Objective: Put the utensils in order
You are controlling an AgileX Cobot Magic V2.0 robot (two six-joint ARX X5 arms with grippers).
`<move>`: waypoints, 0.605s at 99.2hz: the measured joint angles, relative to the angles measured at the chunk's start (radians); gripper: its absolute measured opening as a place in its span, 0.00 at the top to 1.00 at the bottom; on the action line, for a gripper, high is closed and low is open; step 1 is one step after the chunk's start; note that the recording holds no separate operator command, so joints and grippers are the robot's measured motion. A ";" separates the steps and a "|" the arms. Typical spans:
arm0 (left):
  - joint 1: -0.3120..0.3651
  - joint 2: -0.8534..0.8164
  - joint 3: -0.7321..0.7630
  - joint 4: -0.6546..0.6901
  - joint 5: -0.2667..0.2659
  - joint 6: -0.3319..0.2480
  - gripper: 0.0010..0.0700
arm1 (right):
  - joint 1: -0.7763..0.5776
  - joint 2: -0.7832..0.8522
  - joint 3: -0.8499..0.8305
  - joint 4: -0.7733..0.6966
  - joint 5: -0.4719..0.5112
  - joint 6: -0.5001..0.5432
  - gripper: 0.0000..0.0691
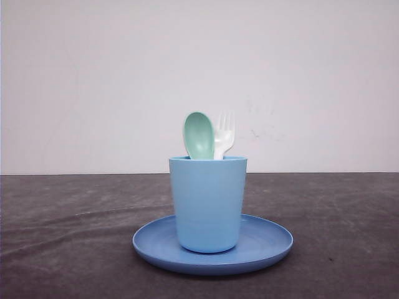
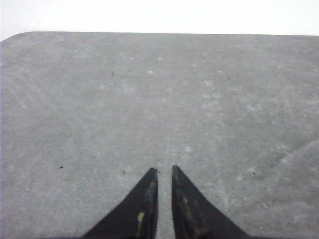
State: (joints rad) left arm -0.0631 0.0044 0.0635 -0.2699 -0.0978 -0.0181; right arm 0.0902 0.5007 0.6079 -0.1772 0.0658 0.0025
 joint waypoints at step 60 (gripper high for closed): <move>0.000 0.000 0.000 0.000 0.000 0.000 0.98 | -0.085 -0.457 -0.593 0.047 -0.032 0.031 0.99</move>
State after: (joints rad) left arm -0.0631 0.0044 0.0635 -0.2699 -0.0978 -0.0181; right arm 0.0051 0.0433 0.0147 -0.1299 0.0338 0.0330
